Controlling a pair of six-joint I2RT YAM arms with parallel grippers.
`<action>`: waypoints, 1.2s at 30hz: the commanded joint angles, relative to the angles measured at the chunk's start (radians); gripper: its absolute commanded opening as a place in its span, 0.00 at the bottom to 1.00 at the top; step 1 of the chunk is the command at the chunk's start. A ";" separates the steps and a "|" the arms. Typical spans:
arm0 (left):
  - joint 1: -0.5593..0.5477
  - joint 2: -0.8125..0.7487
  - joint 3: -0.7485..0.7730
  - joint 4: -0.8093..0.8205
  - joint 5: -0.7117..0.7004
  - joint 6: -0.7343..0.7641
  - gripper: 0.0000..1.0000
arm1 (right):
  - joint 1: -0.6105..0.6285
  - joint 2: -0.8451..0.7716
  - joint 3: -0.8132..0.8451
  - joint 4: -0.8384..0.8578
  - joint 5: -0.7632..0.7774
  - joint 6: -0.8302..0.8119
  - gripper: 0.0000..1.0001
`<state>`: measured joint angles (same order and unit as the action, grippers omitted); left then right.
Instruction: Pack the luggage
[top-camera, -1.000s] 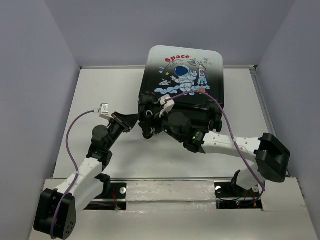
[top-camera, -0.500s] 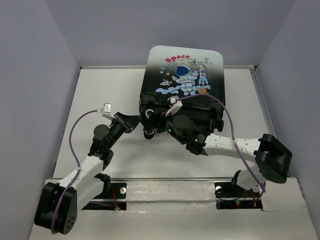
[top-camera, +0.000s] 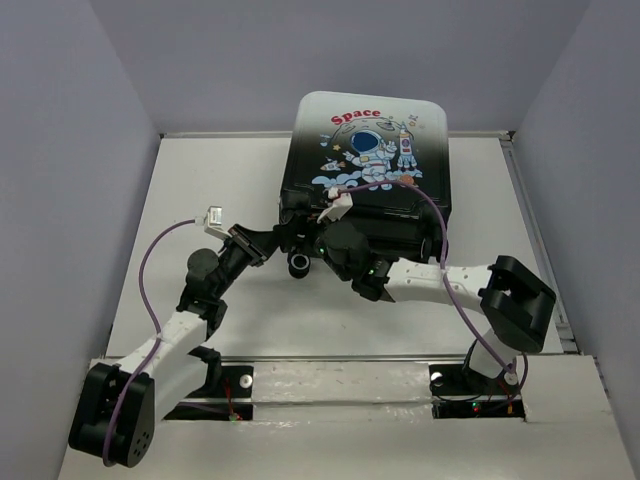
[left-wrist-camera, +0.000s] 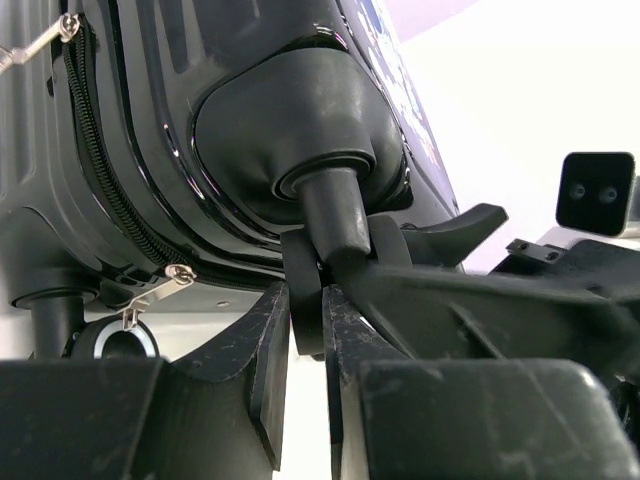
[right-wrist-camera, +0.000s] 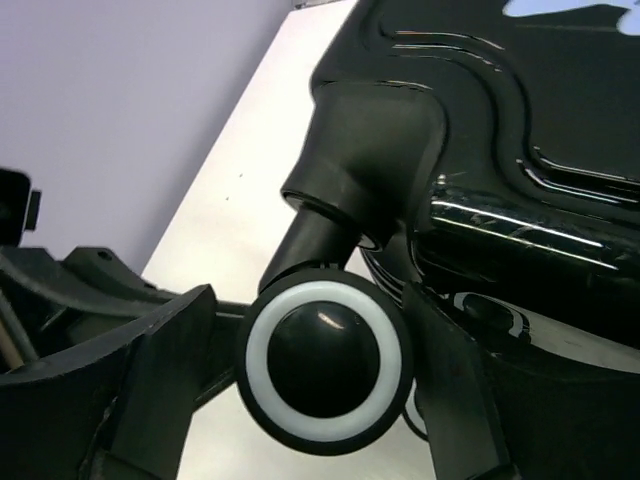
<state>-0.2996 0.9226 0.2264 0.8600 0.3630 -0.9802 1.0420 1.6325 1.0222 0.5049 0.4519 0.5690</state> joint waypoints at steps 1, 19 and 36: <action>-0.019 -0.004 0.002 0.088 0.094 0.008 0.06 | -0.003 0.024 0.081 0.066 0.142 -0.014 0.63; -0.166 -0.048 0.051 -0.289 -0.320 0.390 0.33 | -0.003 -0.137 -0.030 -0.029 0.079 -0.123 0.07; -0.365 0.216 0.130 -0.294 -0.576 0.442 0.28 | -0.003 -0.250 -0.017 -0.100 -0.010 -0.205 0.07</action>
<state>-0.6594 1.0603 0.3725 0.7307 -0.0273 -0.6254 1.0031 1.4868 0.9657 0.3267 0.4843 0.3843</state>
